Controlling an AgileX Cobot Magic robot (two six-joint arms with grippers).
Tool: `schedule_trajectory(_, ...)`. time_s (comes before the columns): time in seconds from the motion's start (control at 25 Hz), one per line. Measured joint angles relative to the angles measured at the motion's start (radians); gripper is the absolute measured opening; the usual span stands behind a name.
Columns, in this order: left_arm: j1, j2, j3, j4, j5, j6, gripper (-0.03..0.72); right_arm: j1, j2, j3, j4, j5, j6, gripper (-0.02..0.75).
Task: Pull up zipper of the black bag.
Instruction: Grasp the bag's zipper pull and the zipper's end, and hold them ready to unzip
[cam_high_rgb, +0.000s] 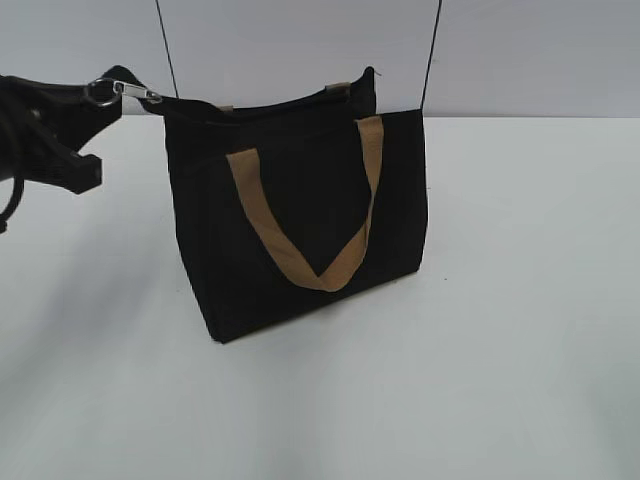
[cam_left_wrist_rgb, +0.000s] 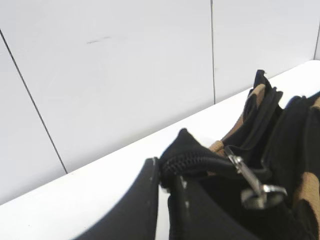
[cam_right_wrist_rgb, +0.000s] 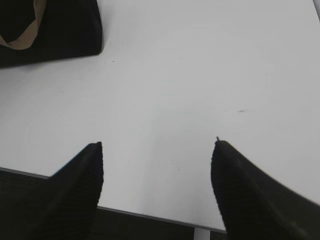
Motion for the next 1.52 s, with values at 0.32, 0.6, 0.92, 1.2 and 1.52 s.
schedule_trajectory(0.32,0.000,-0.046,-0.058,0.003,0.068,0.000,0.023,0.000,0.000,0.000,0.001,0.000,0.000,0.516)
schedule_trajectory(0.6,0.000,-0.046,-0.090,0.004,0.107,0.000,0.023,0.000,0.072,-0.003,0.154,-0.002,-0.111,0.516)
schedule_trajectory(0.92,0.000,-0.046,-0.090,0.004,0.114,-0.001,0.023,0.004,0.501,-0.037,0.527,-0.249,-0.604,0.516)
schedule_trajectory(1.2,0.000,-0.046,-0.090,0.004,0.116,-0.002,0.022,0.136,0.864,-0.113,0.949,-0.409,-1.096,0.516)
schedule_trajectory(1.52,0.000,-0.043,-0.090,0.004,0.117,-0.003,0.022,0.367,1.286,-0.372,1.100,-0.434,-1.368,0.516)
